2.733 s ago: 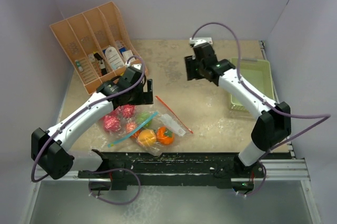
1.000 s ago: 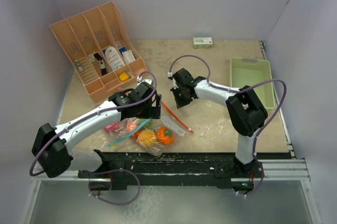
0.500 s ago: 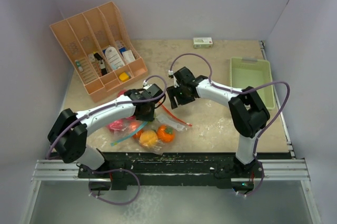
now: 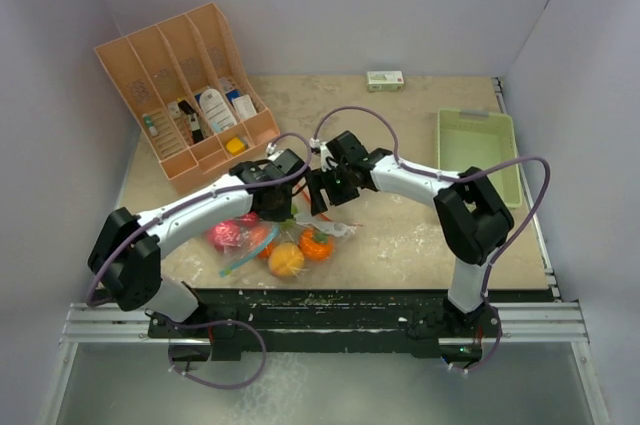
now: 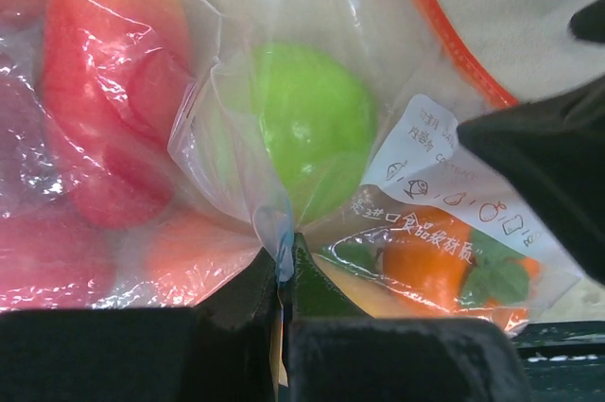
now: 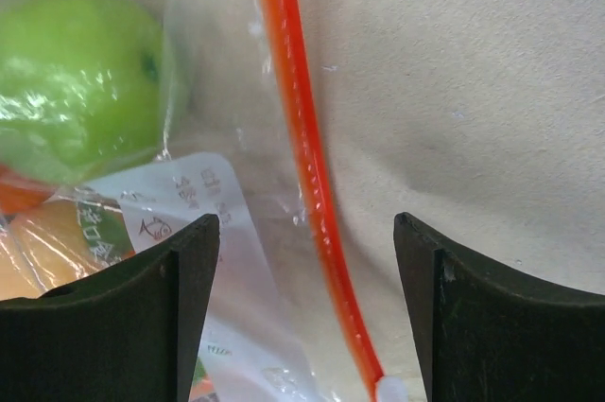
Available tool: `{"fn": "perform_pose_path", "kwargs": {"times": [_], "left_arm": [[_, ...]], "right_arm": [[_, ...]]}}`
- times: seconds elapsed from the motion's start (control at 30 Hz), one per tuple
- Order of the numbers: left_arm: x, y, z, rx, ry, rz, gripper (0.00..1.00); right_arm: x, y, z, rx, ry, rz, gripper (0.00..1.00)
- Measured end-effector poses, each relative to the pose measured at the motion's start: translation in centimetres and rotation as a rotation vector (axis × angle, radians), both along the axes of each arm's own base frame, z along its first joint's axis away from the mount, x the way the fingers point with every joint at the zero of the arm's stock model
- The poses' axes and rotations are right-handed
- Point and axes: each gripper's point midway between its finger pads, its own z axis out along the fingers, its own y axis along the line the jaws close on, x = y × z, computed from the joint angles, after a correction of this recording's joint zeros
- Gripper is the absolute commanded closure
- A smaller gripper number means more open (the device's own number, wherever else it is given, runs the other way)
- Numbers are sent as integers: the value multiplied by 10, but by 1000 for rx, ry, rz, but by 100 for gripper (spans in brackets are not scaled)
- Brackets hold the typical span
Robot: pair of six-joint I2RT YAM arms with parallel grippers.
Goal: Open the zip-top bag and remove the fake food
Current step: Pick up the zipper food storage bag at the center of the board.
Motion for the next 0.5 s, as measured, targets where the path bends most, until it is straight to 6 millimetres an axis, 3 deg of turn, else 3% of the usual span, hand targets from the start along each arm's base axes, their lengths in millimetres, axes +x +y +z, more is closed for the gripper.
{"fn": "perform_pose_path", "kwargs": {"times": [0.2, 0.37, 0.5], "left_arm": [[26, 5, 23, -88, -39, 60, 100], [70, -20, 60, -134, -119, 26, 100], [108, -52, 76, -160, -163, -32, 100]], "right_arm": [[0, -5, 16, -12, -21, -36, 24], [31, -26, 67, 1, -113, -185, 25], [62, -66, 111, 18, -189, -359, 25]]}}
